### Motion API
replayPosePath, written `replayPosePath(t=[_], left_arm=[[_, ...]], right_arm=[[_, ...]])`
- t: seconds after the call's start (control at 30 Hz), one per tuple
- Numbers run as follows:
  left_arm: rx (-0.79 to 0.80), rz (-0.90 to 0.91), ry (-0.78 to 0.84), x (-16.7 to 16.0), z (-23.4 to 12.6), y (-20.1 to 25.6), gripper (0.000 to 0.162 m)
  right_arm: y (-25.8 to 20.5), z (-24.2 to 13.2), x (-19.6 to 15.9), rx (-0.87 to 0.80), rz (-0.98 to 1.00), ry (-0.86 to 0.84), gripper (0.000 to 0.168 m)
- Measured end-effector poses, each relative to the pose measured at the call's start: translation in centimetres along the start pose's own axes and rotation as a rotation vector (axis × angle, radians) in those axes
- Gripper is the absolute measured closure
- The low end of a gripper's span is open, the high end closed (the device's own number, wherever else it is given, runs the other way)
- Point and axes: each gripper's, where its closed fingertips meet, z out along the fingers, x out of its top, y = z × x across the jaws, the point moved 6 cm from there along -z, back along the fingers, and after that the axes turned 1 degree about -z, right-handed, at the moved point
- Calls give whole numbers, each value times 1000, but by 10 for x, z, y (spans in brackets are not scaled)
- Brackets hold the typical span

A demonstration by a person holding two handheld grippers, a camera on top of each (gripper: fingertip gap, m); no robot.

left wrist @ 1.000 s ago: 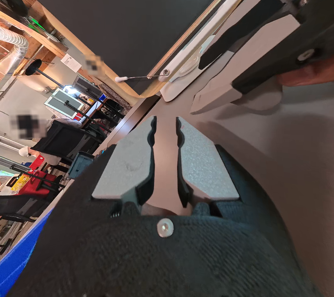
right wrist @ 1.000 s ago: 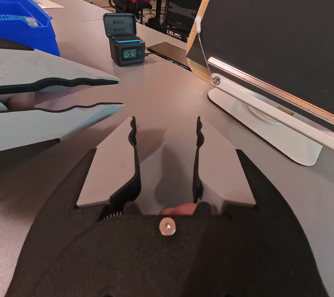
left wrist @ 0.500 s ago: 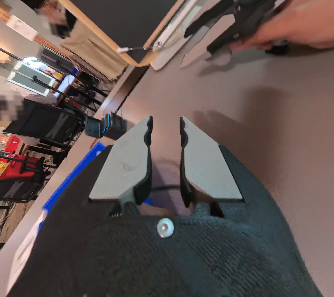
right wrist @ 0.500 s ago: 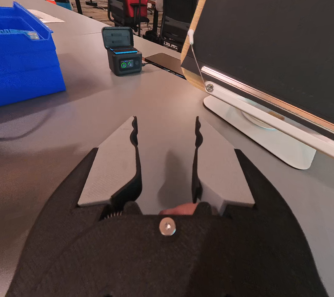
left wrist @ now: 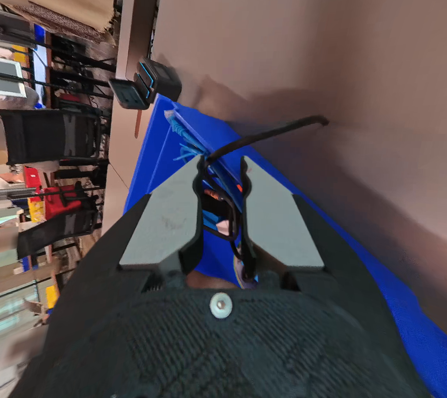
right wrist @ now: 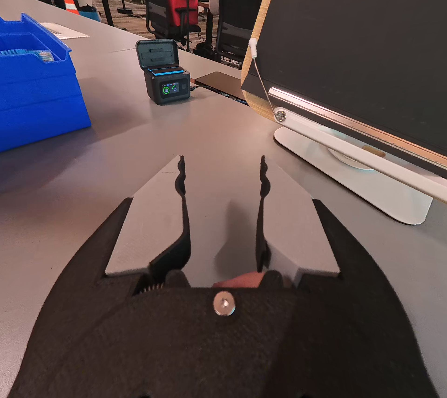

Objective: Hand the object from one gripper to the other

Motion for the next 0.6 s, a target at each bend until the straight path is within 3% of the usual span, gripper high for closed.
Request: replayPosePath(t=[0.23,0.3,0.37,0.47,0.6], left_arm=[[-72,73,30,14,5,1,138],[-70,77,33,15,7,0,149],[-2,82,17,11,10,-8,159],[143,-19,84,13,-1,-35,160],[478,-141,112,1,-36,-94,161]], right_arm=[[-2,1,0,12,-6,-1,110],[-2,1,0,16,-3,-2,111],[-2,1,0,21,-1,-2,112],[-2,1,0,27,0,3,114],[-4,1,0,30,-4,2,114]])
